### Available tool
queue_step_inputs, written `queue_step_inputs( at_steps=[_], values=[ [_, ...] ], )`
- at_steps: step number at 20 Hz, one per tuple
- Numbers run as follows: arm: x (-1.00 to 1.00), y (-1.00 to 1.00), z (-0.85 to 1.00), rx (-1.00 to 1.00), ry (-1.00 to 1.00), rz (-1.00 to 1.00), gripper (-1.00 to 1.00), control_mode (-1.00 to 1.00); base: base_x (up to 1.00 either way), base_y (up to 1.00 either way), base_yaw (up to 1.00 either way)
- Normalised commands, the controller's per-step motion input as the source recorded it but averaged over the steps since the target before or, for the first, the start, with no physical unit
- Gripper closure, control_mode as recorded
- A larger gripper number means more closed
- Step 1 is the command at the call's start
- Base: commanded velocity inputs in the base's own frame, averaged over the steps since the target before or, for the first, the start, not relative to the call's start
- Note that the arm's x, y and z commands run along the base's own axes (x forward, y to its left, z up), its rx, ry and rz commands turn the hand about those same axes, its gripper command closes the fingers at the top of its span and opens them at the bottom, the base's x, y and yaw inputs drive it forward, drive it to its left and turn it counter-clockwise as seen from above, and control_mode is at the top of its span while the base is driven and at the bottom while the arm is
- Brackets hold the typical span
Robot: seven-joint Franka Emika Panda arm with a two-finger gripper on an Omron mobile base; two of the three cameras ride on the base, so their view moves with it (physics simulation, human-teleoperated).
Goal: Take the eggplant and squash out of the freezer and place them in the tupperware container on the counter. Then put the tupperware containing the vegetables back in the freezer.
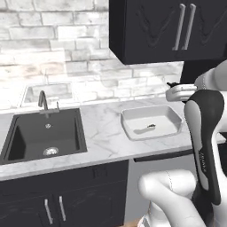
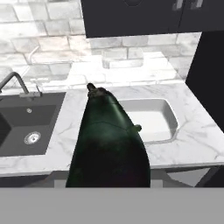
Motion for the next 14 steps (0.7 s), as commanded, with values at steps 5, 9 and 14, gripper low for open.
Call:
queue_step_inputs(
  at_steps=[5, 9, 14],
  values=[
    [0.0, 0.0, 0.0, 0.0, 0.0, 0.0, 1.0, 1.0, 0.6, 0.12, 0.0],
    [0.0, 0.0, 0.0, 0.0, 0.0, 0.0, 1.0, 1.0, 0.53, 0.09, -0.01],
    [0.0, 0.0, 0.0, 0.0, 0.0, 0.0, 1.0, 1.0, 0.42, 0.13, -0.03]
  ],
)
